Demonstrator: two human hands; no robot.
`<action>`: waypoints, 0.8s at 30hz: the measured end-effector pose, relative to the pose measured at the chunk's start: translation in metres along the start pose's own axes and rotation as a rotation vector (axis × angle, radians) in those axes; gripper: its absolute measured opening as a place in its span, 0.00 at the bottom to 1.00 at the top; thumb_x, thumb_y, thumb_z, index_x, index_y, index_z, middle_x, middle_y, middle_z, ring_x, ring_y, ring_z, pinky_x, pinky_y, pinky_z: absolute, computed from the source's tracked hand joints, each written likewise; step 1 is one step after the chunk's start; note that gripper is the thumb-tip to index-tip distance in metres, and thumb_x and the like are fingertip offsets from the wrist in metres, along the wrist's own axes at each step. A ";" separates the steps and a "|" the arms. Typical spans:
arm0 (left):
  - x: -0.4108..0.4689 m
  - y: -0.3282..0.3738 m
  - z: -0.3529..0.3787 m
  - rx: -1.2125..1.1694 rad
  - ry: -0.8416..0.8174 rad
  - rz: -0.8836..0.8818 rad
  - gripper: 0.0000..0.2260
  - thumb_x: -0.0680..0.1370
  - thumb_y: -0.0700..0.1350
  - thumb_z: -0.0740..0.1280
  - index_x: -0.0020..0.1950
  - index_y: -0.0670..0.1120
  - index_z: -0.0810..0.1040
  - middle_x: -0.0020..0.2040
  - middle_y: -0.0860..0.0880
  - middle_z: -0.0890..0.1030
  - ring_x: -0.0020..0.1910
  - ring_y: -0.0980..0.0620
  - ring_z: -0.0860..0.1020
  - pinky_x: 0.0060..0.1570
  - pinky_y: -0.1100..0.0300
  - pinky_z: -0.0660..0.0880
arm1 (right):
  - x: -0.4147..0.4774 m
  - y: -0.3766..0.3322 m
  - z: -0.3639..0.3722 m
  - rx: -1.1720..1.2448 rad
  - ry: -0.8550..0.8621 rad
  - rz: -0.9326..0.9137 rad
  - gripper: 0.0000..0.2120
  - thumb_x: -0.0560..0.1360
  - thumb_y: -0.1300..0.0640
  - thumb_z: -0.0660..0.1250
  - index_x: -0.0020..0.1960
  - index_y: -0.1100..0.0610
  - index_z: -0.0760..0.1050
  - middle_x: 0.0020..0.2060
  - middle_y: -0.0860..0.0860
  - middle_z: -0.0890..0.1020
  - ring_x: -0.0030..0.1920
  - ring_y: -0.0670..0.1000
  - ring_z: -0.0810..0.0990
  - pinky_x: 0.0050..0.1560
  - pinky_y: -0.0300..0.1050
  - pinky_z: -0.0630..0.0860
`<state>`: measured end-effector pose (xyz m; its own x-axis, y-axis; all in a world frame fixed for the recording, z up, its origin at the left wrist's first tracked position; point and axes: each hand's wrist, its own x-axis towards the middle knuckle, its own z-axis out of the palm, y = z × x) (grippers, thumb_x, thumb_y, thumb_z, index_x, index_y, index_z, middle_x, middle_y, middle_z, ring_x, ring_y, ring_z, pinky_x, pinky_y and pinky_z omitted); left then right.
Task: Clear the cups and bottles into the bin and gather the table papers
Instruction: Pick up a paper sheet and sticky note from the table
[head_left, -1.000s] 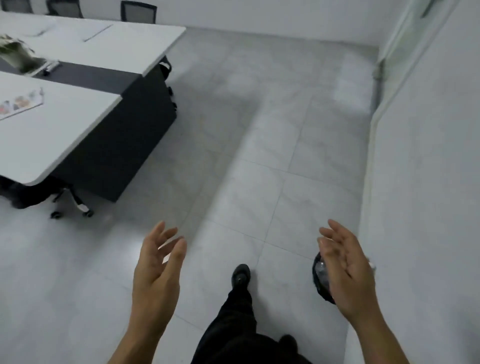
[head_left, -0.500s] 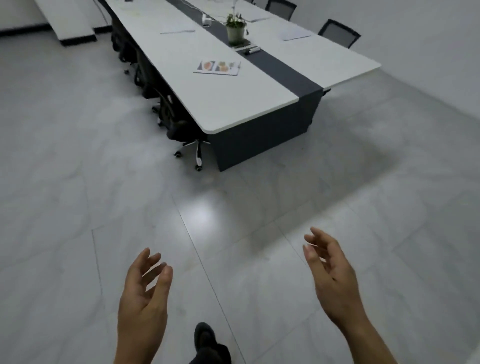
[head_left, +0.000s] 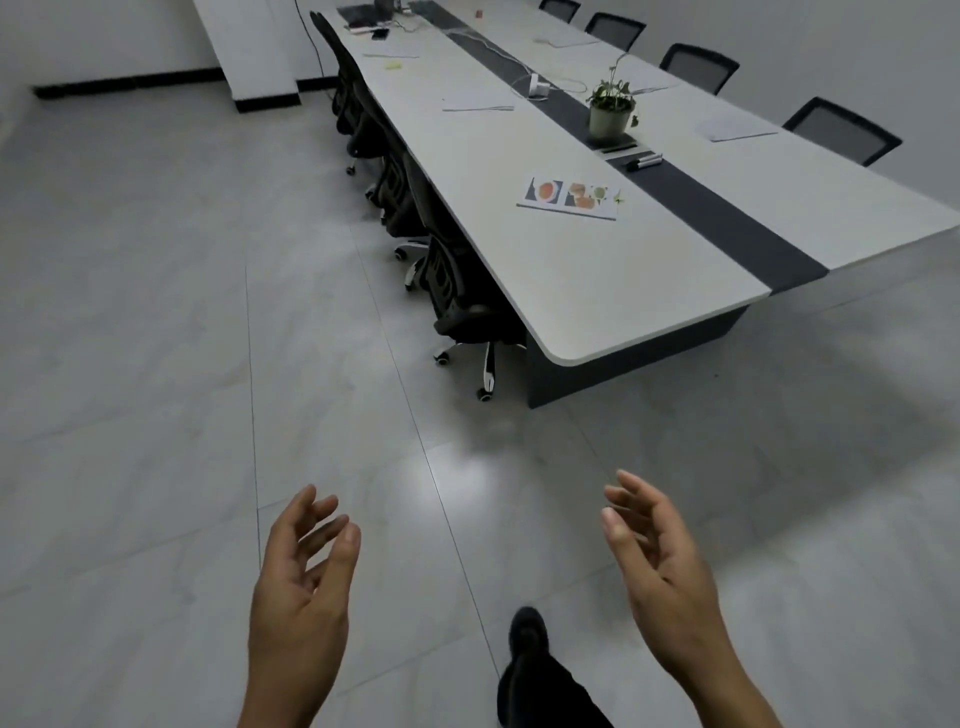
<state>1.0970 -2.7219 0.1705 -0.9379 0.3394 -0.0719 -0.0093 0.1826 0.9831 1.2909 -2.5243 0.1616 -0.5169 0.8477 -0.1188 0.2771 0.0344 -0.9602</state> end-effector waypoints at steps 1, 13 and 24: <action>0.023 -0.005 0.005 0.009 -0.001 -0.013 0.20 0.78 0.43 0.67 0.68 0.55 0.70 0.61 0.55 0.80 0.60 0.53 0.79 0.62 0.45 0.75 | 0.021 0.003 0.013 0.011 0.007 0.007 0.18 0.74 0.43 0.65 0.63 0.35 0.71 0.56 0.36 0.81 0.57 0.36 0.79 0.51 0.31 0.75; 0.335 0.045 0.022 0.017 0.153 0.010 0.22 0.76 0.48 0.69 0.70 0.54 0.70 0.60 0.57 0.80 0.60 0.54 0.80 0.60 0.46 0.75 | 0.346 -0.101 0.204 0.011 -0.170 -0.106 0.18 0.79 0.51 0.66 0.69 0.44 0.72 0.59 0.40 0.80 0.58 0.37 0.78 0.53 0.30 0.75; 0.607 0.016 -0.017 -0.067 0.310 -0.093 0.23 0.76 0.43 0.68 0.70 0.53 0.70 0.60 0.55 0.80 0.61 0.52 0.79 0.62 0.49 0.77 | 0.562 -0.158 0.414 -0.054 -0.302 -0.082 0.19 0.78 0.53 0.69 0.69 0.44 0.73 0.59 0.40 0.81 0.59 0.39 0.79 0.60 0.39 0.75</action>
<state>0.5218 -2.5283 0.1455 -0.9928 0.0251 -0.1175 -0.1131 0.1346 0.9844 0.6213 -2.2724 0.1417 -0.7541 0.6459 -0.1188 0.2632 0.1315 -0.9557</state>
